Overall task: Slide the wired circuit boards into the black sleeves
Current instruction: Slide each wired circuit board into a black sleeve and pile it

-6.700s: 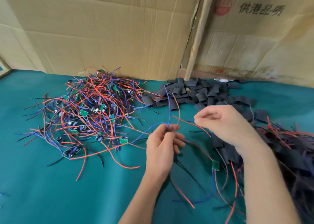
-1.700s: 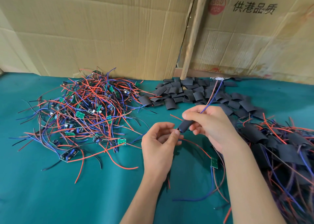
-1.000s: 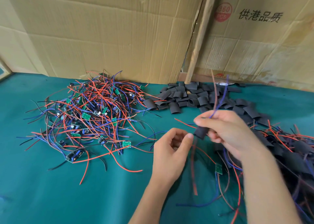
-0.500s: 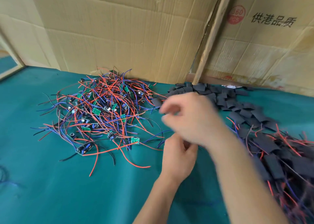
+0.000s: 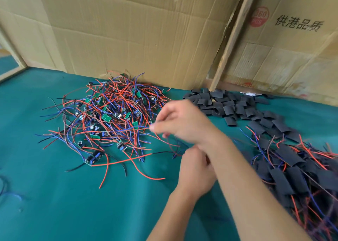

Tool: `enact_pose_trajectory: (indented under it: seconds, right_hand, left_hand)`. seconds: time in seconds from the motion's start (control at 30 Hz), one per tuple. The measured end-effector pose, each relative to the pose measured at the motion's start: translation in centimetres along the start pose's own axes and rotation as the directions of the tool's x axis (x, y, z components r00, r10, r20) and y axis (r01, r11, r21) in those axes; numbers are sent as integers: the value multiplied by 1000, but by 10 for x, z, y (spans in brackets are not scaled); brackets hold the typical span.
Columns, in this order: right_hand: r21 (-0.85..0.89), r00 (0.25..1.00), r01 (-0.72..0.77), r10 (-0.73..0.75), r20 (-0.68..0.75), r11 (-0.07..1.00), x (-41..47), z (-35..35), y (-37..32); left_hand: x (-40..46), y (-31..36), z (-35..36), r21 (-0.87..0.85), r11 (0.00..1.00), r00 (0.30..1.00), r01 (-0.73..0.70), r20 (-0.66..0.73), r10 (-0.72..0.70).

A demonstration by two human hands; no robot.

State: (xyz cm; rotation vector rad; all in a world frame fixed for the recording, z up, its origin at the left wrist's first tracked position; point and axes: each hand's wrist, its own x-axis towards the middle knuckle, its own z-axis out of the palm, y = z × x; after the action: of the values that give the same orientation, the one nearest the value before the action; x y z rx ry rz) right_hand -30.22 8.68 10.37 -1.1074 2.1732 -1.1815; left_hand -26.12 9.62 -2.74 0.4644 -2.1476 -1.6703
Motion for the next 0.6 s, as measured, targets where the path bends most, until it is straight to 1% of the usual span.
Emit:
enact_pose_trajectory:
  seconds: [0.03, 0.1, 0.17, 0.23, 0.27, 0.3, 0.33, 0.37, 0.4, 0.43, 0.47, 0.5, 0.53, 0.57, 0.6]
  right_hand:
    - [131, 999, 20, -15, -43, 991, -3, -14, -5]
    - [349, 985, 83, -23, -173, 934, -7, -43, -13]
    - [451, 934, 159, 14, -358, 878, -12, -71, -18]
    - [447, 844, 245, 38, -535, 860, -18, -97, -18]
    - [403, 798, 273, 28, -602, 873, -22, -107, -15]
    - [326, 758, 278, 2, -652, 904, -27, -114, -10]
    - [208, 727, 246, -38, -685, 947, -31, -116, -4]
    - [47, 714, 174, -93, -694, 984, -35, -112, 5]
    - [-142, 732, 75, -152, -665, 987, -39, -104, 16]
    - [-338, 776, -22, -198, -599, 941, -43, -92, 29]
    - [-506, 830, -85, -220, -512, 858, -47, -77, 40]
    - [-610, 884, -94, -216, -414, 787, -52, -62, 48]
    - [-641, 928, -63, -191, -319, 765, -57, -49, 56]
    - [-612, 959, -20, -158, -235, 790, -61, -41, 61]
    - [-534, 978, 8, -119, -173, 846, -66, -38, 64]
  left_hand:
    - [1, 4, 0, 18, 1000, 1000, -5, -1, 5]
    - [0, 12, -1, 47, 998, 999, -37, 11, 36]
    - [-1, 18, -1, 94, 993, 997, -70, 38, 67]
    - [-2, 20, -2, 122, 990, 996, -70, 63, 62]
    - [-2, 20, -2, 96, 993, 997, -65, 57, 60]
    - [-2, 20, -2, 26, 999, 998, -44, 41, 43]
    - [-1, 22, -2, -86, 996, 1000, -20, 8, 21]
    - [0, 23, -3, -213, 977, 999, 1, -34, -9]
    - [1, 25, -5, -340, 940, 997, 21, -66, -46]
    - [2, 26, -7, -441, 897, 993, 38, -81, -82]
    - [3, 28, -9, -503, 863, 990, 49, -87, -107]
    - [3, 28, -10, -521, 852, 989, 48, -97, -116]
    - [4, 27, -11, -485, 874, 986, 34, -126, -108]
    - [4, 25, -11, -421, 907, 981, 12, -170, -92]
    - [4, 23, -11, -365, 931, 975, -4, -208, -78]
